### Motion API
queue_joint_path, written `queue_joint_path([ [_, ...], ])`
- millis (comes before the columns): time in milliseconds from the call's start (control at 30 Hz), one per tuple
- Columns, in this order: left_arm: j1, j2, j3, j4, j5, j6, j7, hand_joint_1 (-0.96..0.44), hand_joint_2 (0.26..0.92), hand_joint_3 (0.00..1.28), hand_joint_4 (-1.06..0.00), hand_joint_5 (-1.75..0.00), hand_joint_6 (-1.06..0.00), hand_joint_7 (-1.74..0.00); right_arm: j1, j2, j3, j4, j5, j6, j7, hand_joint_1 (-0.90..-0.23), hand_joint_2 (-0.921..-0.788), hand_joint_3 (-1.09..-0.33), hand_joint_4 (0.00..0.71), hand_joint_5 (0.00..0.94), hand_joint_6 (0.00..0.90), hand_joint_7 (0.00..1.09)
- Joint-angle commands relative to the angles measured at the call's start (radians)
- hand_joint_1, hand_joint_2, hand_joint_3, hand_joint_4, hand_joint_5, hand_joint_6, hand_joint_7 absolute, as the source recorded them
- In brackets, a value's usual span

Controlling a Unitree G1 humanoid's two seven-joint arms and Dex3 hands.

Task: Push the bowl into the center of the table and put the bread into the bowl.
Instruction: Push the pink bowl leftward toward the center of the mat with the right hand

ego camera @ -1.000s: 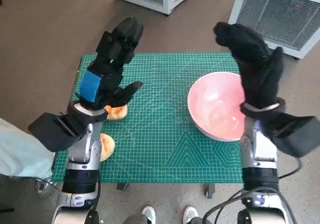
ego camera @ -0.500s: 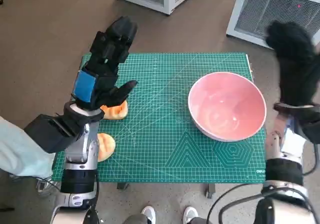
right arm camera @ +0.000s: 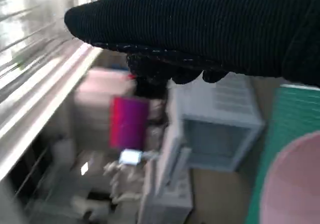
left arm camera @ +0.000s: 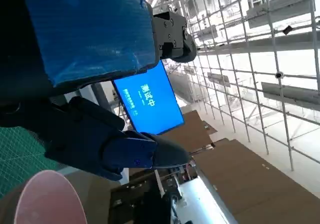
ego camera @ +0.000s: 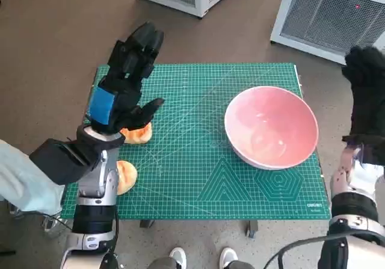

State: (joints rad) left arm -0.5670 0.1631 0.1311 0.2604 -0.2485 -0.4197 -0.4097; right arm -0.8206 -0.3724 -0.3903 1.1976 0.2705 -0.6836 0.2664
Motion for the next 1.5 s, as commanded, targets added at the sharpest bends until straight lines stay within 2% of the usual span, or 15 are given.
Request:
queue_joint_path([
  [33, 0.012, 0.001, 0.007, -0.003, -0.011, 0.001, 0.005, -0.69, 0.921, 0.31, -0.12, 0.0, -0.01, -0.47, 0.016, 0.008, -0.011, 0.068, -0.01, 0.068, -0.044, -0.621, -0.921, -0.839, 0.174, 0.003, 0.128, 0.26],
  [200, 0.019, 0.005, 0.009, -0.009, -0.013, 0.002, 0.003, -0.69, 0.921, 0.31, -0.12, 0.0, -0.01, -0.46, 0.031, 0.026, -0.025, 0.1, -0.001, 0.129, -0.066, -0.585, -0.921, -0.873, 0.183, 0.006, 0.133, 0.25],
  [367, 0.027, 0.013, 0.011, -0.018, -0.013, 0.005, 0.001, -0.69, 0.921, 0.31, -0.12, 0.0, -0.01, -0.46, 0.035, 0.057, -0.033, 0.116, -0.004, 0.182, -0.094, -0.543, -0.921, -0.923, 0.18, 0.002, 0.145, 0.25],
  [567, 0.033, 0.022, 0.015, -0.022, -0.017, 0.008, -0.003, -0.7, 0.921, 0.31, -0.12, 0.0, -0.02, -0.45, 0.031, 0.094, -0.031, 0.117, -0.015, 0.204, -0.113, -0.541, -0.921, -0.948, 0.195, 0.009, 0.173, 0.25],
  [733, 0.044, 0.029, 0.014, -0.033, -0.013, 0.005, -0.001, -0.7, 0.921, 0.31, -0.12, 0.0, -0.04, -0.4, 0.026, 0.122, -0.031, 0.117, -0.016, 0.212, -0.102, -0.544, -0.921, -0.952, 0.203, 0.01, 0.186, 0.24],
  [1233, 0.077, 0.052, 0.02, -0.066, 0.005, 0.001, 0.016, -0.72, 0.921, 0.31, -0.1, 0.0, -0.05, -0.36, -0.036, 0.204, -0.06, 0.114, 0.015, 0.256, -0.061, -0.553, -0.921, -0.93, 0.229, 0.012, 0.225, 0.23],
  [1500, 0.097, 0.062, 0.033, -0.082, 0.004, -0.002, 0.021, -0.72, 0.921, 0.31, -0.11, 0.0, -0.09, -0.3, -0.058, 0.232, -0.062, 0.116, 0.007, 0.263, -0.042, -0.538, -0.921, -0.902, 0.218, 0.003, 0.23, 0.21],
])
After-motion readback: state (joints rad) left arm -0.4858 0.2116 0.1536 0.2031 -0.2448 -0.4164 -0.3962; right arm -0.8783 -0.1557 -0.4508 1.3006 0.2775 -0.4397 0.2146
